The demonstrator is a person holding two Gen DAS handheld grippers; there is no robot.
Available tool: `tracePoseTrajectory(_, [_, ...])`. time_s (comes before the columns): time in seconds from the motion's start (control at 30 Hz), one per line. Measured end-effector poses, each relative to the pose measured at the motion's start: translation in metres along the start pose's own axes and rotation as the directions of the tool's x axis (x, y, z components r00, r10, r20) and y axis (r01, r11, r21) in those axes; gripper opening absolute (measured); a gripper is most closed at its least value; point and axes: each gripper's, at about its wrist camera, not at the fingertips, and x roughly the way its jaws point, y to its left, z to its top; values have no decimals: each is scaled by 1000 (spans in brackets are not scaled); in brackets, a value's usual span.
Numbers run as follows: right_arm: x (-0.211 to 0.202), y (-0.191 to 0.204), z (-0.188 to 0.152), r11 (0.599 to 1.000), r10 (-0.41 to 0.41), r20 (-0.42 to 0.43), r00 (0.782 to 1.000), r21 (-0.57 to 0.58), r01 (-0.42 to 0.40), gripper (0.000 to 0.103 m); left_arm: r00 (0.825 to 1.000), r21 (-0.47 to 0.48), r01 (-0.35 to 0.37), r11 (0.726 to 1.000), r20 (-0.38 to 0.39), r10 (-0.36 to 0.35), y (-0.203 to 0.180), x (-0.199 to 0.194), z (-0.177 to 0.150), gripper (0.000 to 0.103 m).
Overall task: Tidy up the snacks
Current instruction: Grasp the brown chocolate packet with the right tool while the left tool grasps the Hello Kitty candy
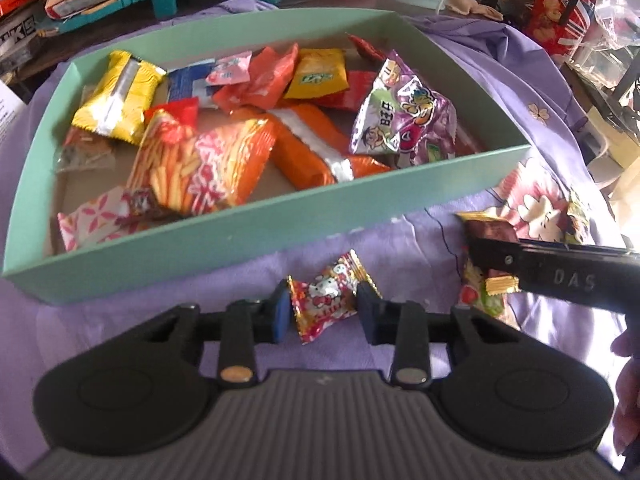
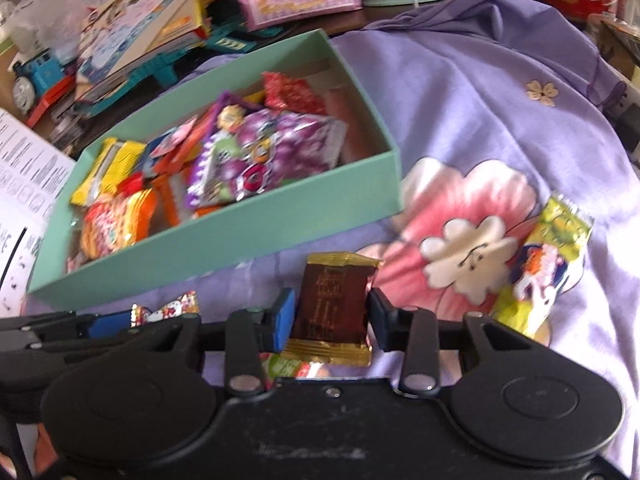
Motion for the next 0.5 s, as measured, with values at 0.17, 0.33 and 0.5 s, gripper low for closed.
tracePoseTrajectory(0.17, [-4, 11, -6, 1000, 27, -13, 1000, -4, -27, 37, 999, 15, 21, 1000, -40, -20, 4, -7, -11, 33])
tracePoseTrajectory(0.33, [-11, 13, -10, 999, 35, -15, 999, 2, -35, 37, 997, 69, 44, 997, -62, -40, 5, -15, -19, 39])
tracePoseTrajectory(0.5, [-19, 7, -13, 999, 33, -10, 999, 19, -33, 37, 1000, 130, 1, 991, -25, 3, 6, -16, -14, 57])
